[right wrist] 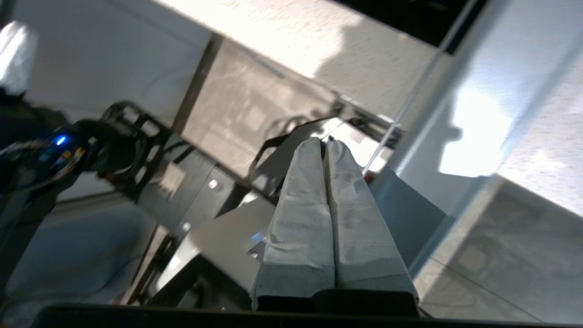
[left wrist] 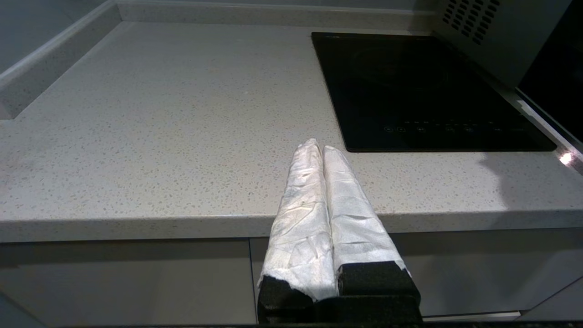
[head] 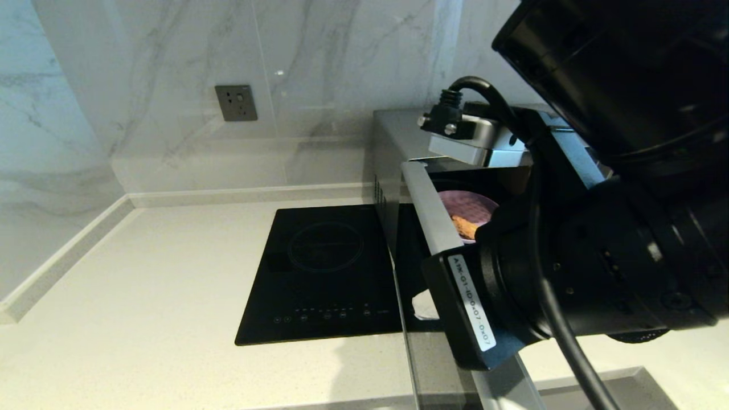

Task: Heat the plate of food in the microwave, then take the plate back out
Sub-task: Close the microwave oven

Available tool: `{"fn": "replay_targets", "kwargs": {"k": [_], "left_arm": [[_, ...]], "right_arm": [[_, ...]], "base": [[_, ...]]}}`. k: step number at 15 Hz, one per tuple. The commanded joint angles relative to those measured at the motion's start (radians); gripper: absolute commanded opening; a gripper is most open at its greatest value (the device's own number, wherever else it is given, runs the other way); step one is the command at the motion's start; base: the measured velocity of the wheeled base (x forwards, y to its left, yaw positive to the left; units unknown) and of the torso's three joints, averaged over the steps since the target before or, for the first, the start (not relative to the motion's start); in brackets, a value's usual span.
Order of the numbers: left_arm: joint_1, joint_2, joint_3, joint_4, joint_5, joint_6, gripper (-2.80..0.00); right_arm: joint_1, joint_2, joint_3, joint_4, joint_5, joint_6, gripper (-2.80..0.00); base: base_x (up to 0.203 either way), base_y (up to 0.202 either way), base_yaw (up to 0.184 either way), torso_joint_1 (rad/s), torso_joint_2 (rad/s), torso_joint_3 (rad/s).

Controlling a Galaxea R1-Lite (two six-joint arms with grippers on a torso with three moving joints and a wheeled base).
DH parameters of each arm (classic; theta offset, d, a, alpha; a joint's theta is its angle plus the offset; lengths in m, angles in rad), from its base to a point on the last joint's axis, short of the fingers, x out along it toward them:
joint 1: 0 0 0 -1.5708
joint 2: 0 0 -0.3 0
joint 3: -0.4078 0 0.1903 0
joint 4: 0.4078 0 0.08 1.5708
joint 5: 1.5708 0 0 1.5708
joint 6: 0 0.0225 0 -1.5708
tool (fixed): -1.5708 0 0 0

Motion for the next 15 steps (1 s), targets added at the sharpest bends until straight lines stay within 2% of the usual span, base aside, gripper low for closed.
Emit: {"fn": "replay_targets", "kwargs": {"k": [1, 3, 4, 12, 15], "left_arm": [[0.000, 0.002, 0.000, 0.000, 0.000, -0.001, -2.80], [0.000, 0.002, 0.000, 0.000, 0.000, -0.001, -2.80], [0.000, 0.002, 0.000, 0.000, 0.000, -0.001, -2.80], [0.000, 0.002, 0.000, 0.000, 0.000, -0.001, -2.80], [0.000, 0.002, 0.000, 0.000, 0.000, -0.001, -2.80]], "right_arm": [[-0.001, -0.001, 0.002, 0.007, -0.066, 0.032, -2.80], [-0.001, -0.003, 0.002, 0.010, -0.183, 0.080, -2.80], [-0.007, -0.004, 0.003, 0.015, -0.201, 0.094, -2.80], [-0.034, -0.012, 0.003, 0.077, -0.225, 0.107, -2.80], [-0.056, -0.011, 0.010, 0.126, -0.258, 0.157, -2.80]], "base": [[0.000, 0.000, 0.000, 0.000, 0.00, 0.000], [0.000, 0.000, 0.000, 0.000, 0.00, 0.000], [0.000, 0.000, 0.000, 0.000, 0.00, 0.000], [0.000, 0.000, 0.000, 0.000, 0.00, 0.000], [0.000, 0.000, 0.000, 0.000, 0.00, 0.000]]}}
